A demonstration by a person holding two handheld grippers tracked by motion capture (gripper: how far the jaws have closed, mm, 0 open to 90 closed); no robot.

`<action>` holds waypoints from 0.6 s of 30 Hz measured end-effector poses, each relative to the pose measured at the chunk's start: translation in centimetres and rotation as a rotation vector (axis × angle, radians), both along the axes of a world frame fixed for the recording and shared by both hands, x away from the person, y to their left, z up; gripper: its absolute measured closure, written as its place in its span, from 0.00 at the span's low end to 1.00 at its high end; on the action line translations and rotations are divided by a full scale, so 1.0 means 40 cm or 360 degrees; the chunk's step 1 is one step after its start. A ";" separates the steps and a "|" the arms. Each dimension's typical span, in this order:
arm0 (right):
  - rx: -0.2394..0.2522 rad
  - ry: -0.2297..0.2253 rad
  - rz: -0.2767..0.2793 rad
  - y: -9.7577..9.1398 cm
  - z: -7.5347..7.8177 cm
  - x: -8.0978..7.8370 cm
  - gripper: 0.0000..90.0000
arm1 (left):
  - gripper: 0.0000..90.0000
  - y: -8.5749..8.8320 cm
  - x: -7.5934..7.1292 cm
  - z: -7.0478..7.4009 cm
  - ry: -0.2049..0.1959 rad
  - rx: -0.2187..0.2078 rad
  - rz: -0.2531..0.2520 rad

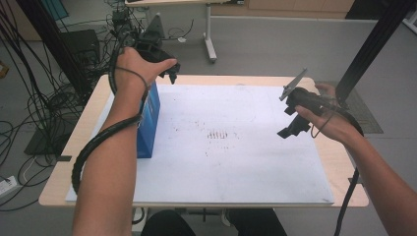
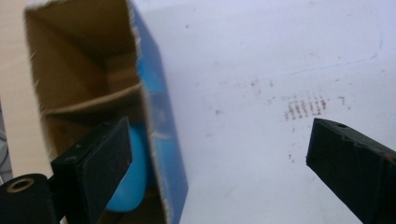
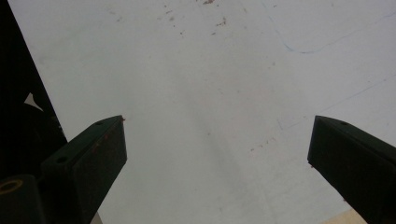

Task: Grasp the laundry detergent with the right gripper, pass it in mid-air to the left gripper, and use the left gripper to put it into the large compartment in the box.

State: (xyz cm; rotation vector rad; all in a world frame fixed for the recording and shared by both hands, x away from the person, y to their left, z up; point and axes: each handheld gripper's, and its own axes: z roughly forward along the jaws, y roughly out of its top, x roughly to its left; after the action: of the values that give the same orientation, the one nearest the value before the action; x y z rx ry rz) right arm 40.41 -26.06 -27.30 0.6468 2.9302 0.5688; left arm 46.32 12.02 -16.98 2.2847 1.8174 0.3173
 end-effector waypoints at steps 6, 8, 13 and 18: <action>-0.0020 0.0011 -0.0007 -0.008 -0.005 0.006 0.05 | 0.07 -0.082 0.041 0.017 -0.0025 0.0001 -0.0094; -0.0020 0.0014 -0.0015 -0.011 -0.006 0.009 0.05 | 0.07 -0.102 0.052 0.021 -0.0034 -0.0005 -0.0112; -0.0014 0.0019 -0.0022 -0.015 -0.014 0.018 0.05 | 0.06 -0.134 0.074 0.019 -0.0042 -0.0009 -0.0148; -0.0024 0.0034 -0.0022 -0.016 -0.023 0.026 0.05 | 0.07 -0.151 0.082 0.006 -0.0042 -0.0028 -0.0156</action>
State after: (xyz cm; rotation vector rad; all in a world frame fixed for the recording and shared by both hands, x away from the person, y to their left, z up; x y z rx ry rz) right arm 41.43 -26.68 -28.24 0.6749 2.9448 0.5410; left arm 49.61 5.99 -16.75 2.3366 1.6822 0.3125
